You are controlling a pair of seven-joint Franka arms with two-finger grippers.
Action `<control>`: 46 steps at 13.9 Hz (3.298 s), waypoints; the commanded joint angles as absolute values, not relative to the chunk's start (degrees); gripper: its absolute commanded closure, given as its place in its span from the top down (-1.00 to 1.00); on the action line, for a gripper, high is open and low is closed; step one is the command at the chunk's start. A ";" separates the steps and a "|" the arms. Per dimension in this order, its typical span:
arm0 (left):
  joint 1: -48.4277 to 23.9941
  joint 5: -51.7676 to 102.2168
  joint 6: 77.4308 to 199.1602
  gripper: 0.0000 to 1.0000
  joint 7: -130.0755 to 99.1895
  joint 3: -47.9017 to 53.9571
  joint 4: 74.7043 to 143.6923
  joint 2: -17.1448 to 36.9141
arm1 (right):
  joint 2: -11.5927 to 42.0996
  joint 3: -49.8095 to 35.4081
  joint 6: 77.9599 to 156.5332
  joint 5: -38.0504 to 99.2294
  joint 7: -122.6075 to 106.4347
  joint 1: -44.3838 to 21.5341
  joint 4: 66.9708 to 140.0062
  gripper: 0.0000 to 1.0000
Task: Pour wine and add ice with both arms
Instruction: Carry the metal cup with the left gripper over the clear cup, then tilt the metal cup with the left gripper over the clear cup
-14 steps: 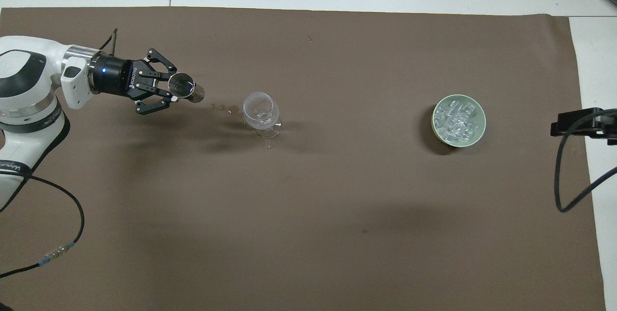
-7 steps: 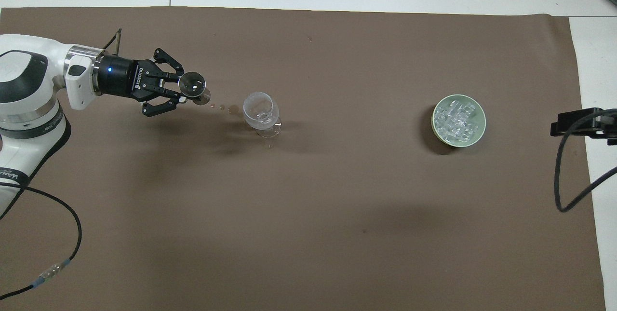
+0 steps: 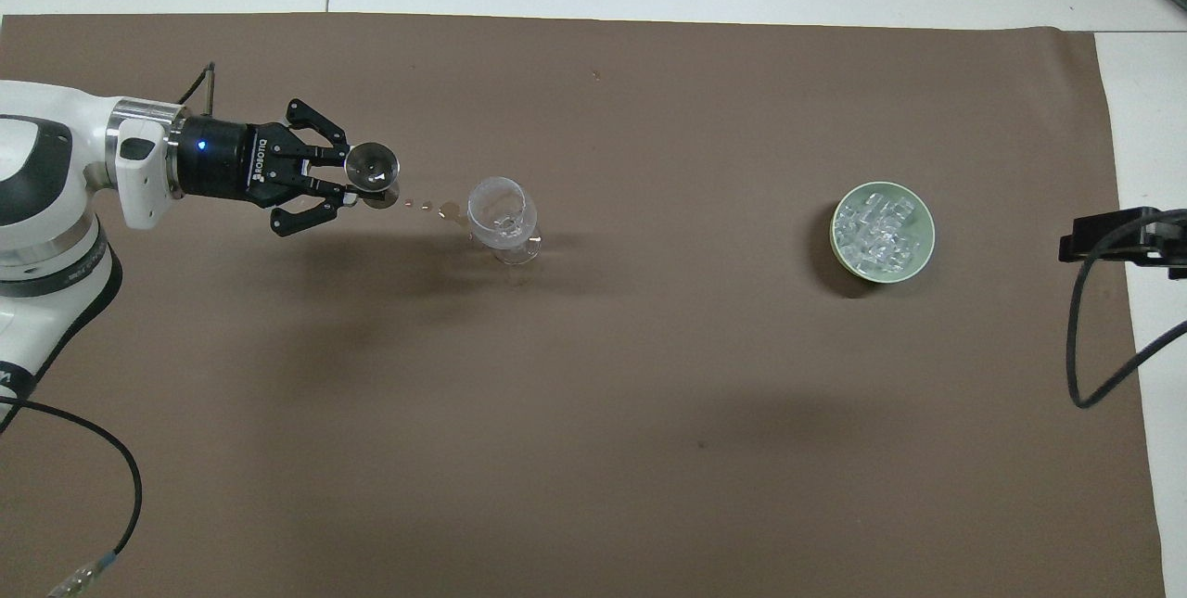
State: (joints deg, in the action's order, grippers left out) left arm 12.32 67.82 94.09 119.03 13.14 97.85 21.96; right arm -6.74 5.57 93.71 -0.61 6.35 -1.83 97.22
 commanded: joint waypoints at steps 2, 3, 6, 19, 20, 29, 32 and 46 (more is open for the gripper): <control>9.06 68.56 99.40 -1.00 115.14 11.78 100.90 17.85 | -6.59 5.10 94.04 0.62 5.19 -0.97 97.12 1.00; 8.53 68.38 100.27 -1.00 115.14 11.69 100.99 17.67 | -6.50 5.10 94.04 0.62 5.10 -0.97 97.12 1.00; 6.51 68.29 102.47 -1.00 113.73 11.69 102.04 17.05 | -6.59 5.10 94.04 0.62 5.19 -0.97 97.12 1.00; 4.31 62.67 106.78 -1.00 110.48 11.69 103.62 13.89 | -6.59 5.18 94.04 0.62 5.19 -0.97 97.12 1.00; 3.96 62.41 107.83 -1.00 110.39 11.69 103.62 13.80 | -6.59 5.10 94.04 0.62 5.19 -0.97 97.12 1.00; 3.08 56.96 111.36 -1.00 104.60 11.69 103.62 11.78 | -6.59 5.10 94.04 0.62 5.19 -0.97 97.12 1.00; 2.29 54.23 111.62 -1.00 102.31 11.60 103.62 10.81 | -6.50 5.10 94.04 0.62 5.19 -0.97 97.12 1.00; -0.44 46.06 114.87 -1.00 94.48 11.60 103.62 9.14 | -6.50 5.10 94.04 0.62 5.10 -0.97 97.12 1.00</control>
State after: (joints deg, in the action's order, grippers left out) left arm 0.87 47.32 113.15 95.78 12.67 101.31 11.40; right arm -6.74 5.57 93.71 -0.61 6.35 -1.83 97.22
